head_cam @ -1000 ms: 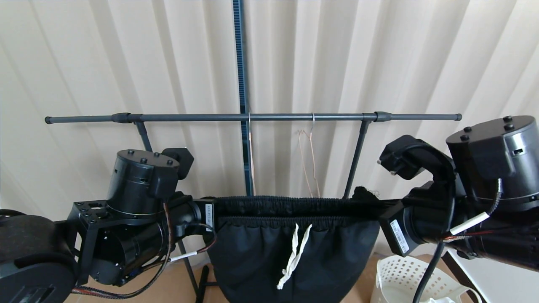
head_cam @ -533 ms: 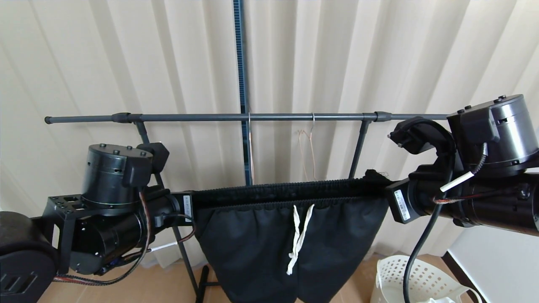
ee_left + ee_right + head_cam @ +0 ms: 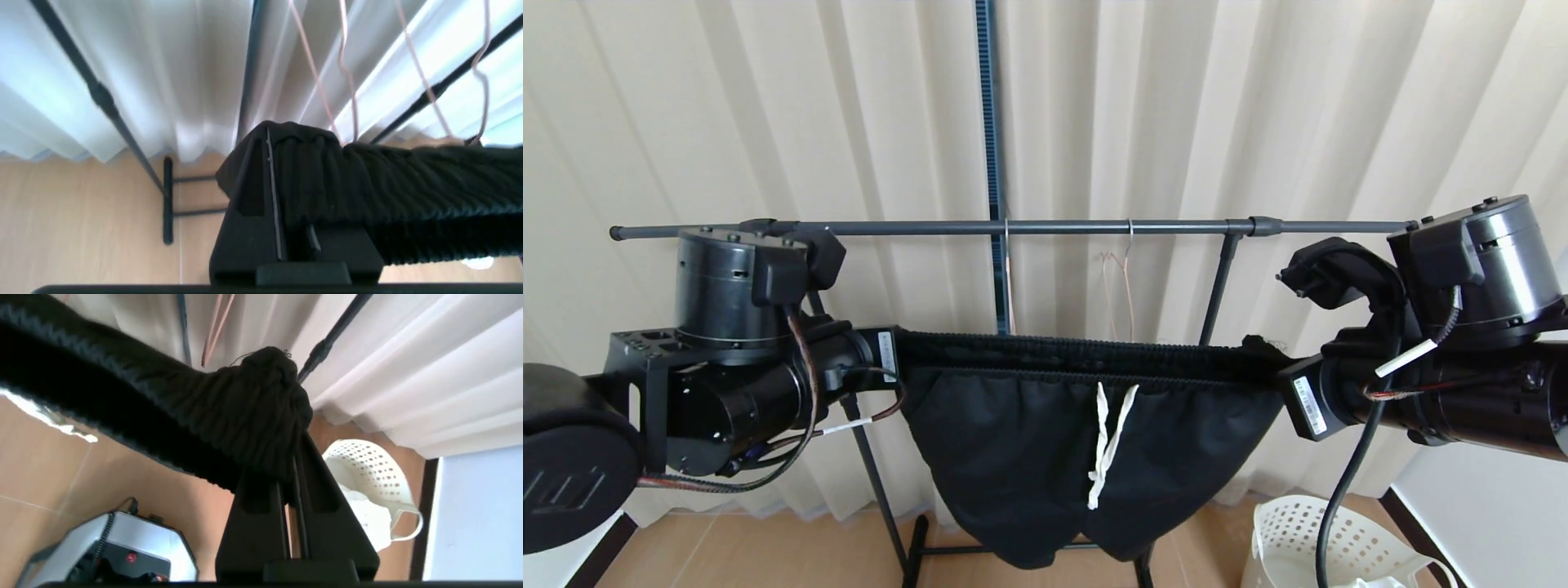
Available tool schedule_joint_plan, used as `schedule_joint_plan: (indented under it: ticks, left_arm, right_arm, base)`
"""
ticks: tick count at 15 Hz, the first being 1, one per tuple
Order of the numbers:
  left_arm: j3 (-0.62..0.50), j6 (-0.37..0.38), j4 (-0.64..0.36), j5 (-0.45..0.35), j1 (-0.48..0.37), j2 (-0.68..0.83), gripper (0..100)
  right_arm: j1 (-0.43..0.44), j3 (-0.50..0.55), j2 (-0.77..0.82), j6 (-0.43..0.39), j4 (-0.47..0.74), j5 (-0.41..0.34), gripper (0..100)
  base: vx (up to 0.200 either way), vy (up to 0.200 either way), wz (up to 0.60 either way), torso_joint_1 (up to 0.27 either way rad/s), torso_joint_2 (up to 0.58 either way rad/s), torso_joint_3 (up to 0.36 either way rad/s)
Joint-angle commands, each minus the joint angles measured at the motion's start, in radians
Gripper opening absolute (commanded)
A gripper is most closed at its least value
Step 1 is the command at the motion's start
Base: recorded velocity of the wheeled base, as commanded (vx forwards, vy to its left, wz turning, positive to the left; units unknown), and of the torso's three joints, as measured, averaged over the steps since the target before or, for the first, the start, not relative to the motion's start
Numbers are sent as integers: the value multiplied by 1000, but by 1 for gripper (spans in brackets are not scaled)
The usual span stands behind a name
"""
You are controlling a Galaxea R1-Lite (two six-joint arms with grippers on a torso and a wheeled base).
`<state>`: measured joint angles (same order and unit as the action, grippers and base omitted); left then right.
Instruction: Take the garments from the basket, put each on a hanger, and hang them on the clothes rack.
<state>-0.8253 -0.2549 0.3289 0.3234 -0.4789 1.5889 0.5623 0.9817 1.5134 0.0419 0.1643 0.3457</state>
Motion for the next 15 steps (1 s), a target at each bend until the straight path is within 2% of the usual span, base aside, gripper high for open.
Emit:
schedule_joint_plan:
  ticks: [1, 3, 4, 5, 7, 8, 9, 10, 11, 12, 15]
  left_arm:
    - [-90, 11, 1, 0, -1, 72, 0]
    - [-181, 14, 1, 0, -1, 138, 0]
    - [-181, 14, 1, 0, -1, 138, 0]
    - [-255, 14, 1, 0, -1, 181, 0]
    - [-298, 14, 2, -1, -3, 207, 0]
    - [-339, 14, 4, -1, -6, 233, 0]
    - [-344, 13, 4, -1, -6, 235, 0]
    - [-385, 14, 5, -1, -10, 261, 0]
    - [-385, 14, 5, -1, -10, 261, 0]
    - [-431, 13, 5, -14, -32, 286, 0]
    - [-459, 11, 5, -70, -66, 301, 0]
  right_arm:
    - [41, -43, -24, -31, 1, 1, 0]
    - [99, -86, -59, -96, 35, -4, 0]
    - [99, -86, -59, -96, 35, -4, 0]
    - [223, -103, -91, -129, 109, -13, 0]
    - [310, -104, -84, -123, 130, -34, 0]
    - [366, -100, -70, -82, 126, -74, 0]
    - [370, -98, -67, -74, 126, -79, 0]
    - [418, -75, -41, 12, 123, -151, 0]
    - [418, -75, -41, 12, 123, -151, 0]
    - [478, -37, -9, 88, 116, -202, 0]
    - [548, 18, 74, 266, 69, -203, 0]
  base:
    - [0, 0, 0, 0, 0, 0]
    - [0, 0, 0, 0, 0, 0]
    - [0, 0, 0, 0, 0, 0]
    - [0, 0, 0, 0, 0, 0]
    - [0, 0, 0, 0, 0, 0]
    - [0, 0, 0, 0, 0, 0]
    - [0, 0, 0, 0, 0, 0]
    - [0, 0, 0, 0, 0, 0]
    - [0, 0, 0, 0, 0, 0]
    - [0, 0, 0, 0, 0, 0]
    - [0, 0, 0, 0, 0, 0]
